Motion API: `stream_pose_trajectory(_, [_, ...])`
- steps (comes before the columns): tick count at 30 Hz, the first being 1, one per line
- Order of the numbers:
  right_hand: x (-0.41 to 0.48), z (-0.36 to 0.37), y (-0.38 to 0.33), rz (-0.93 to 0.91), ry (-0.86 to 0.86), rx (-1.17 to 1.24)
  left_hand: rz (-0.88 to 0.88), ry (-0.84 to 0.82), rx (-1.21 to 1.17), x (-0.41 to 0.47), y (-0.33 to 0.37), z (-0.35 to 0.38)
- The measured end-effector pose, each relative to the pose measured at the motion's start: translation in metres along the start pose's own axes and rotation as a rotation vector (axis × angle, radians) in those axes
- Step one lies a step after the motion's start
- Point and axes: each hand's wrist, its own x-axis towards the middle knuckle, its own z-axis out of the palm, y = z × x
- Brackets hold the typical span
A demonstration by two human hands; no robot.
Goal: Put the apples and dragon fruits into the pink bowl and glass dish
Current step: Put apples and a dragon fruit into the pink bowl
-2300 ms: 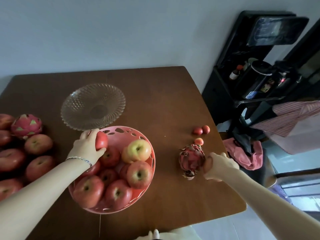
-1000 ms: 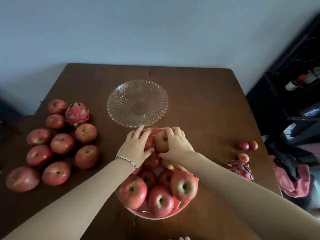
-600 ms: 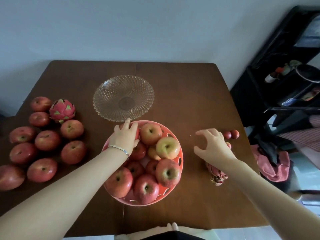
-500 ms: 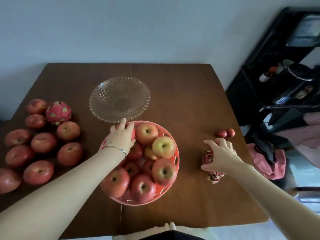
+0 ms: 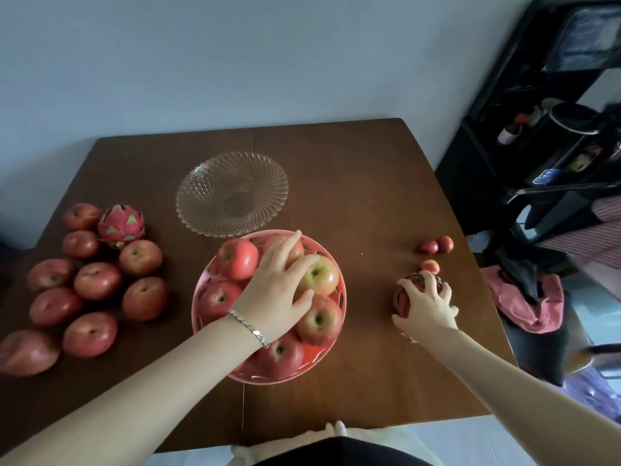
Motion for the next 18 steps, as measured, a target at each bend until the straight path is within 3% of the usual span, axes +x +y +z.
stream_pose_trajectory(5, [-0.002, -0.002, 0.002, 0.017, 0.041, 0.158, -0.074, -0.039, -0.07, -0.004, 0.002, -0.001])
stream_pose_trajectory(9, [-0.003, -0.026, 0.004, 0.226, 0.018, 0.727, -0.096, -0.047, -0.181, -0.005, 0.003, -0.005])
stream_pose_trajectory(11, [-0.008, -0.047, -0.002, 0.38, -0.11, 1.078, -0.049, -0.096, -0.268, -0.008, 0.009, -0.007])
stream_pose_trajectory(13, [-0.017, -0.068, -0.015, 0.41, -0.308, 1.314, 0.034, -0.153, -0.356, -0.008, 0.019, -0.006])
stream_pose_trajectory(16, [-0.033, -0.093, -0.044, 0.284, -0.539, 1.389, 0.082, -0.193, -0.403, -0.004, 0.037, -0.001])
stream_pose_trajectory(18, [-0.045, -0.105, -0.066, 0.228, -0.641, 1.394, 0.064, -0.124, -0.394, 0.001, 0.042, 0.001])
